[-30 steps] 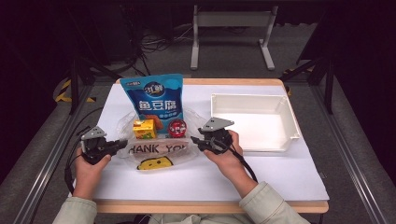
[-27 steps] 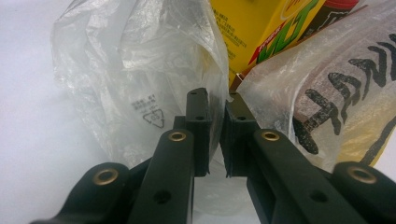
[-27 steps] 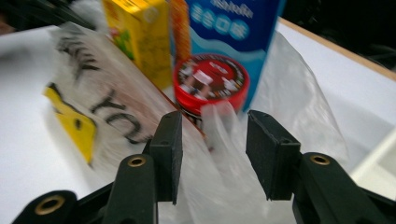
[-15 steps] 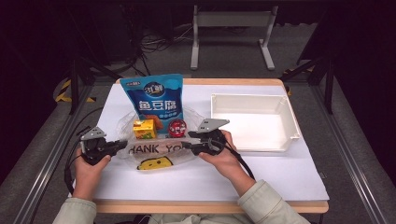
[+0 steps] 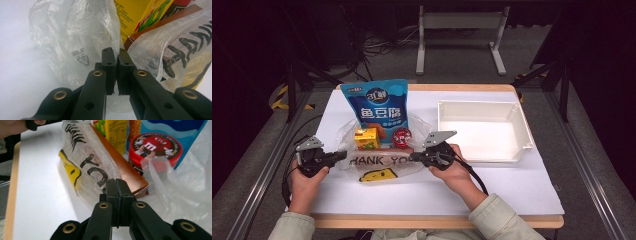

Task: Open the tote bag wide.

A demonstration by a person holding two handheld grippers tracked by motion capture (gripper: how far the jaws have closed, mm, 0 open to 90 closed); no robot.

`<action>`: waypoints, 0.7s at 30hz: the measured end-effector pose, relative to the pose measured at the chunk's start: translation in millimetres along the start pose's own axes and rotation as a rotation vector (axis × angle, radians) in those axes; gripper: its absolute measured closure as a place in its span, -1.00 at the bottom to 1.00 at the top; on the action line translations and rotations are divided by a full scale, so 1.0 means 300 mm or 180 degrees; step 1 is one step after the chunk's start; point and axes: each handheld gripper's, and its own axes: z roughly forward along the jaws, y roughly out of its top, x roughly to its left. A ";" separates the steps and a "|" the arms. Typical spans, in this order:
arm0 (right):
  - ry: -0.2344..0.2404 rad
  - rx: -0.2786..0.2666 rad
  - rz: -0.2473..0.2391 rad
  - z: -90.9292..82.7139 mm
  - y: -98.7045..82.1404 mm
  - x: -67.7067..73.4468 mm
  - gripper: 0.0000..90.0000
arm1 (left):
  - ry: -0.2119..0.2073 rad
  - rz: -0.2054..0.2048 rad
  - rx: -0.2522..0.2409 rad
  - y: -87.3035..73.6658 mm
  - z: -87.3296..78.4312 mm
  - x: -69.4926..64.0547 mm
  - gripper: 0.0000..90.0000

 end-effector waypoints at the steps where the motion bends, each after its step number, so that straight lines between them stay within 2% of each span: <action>1: 0.0026 0.0010 0.0002 -0.003 -0.004 0.004 0.99 | 0.0004 0.0008 0.0002 0.000 0.001 0.001 0.93; 9: 0.0132 0.0133 0.0019 -0.007 -0.047 0.017 0.99 | 0.0017 -0.0023 0.0040 -0.007 0.004 0.000 0.95; 12: 0.0167 0.0190 0.0015 0.000 -0.058 0.021 0.99 | 0.0031 0.0020 0.0067 -0.009 0.005 0.003 0.96; 13: 0.0174 0.0203 0.0010 0.002 -0.059 0.022 0.99 | 0.0033 -0.0014 0.0066 -0.011 0.006 0.001 0.96; 21: 0.0212 0.0371 0.0044 0.030 -0.095 0.021 0.99 | 0.0040 -0.0035 0.0072 -0.016 0.006 0.012 0.96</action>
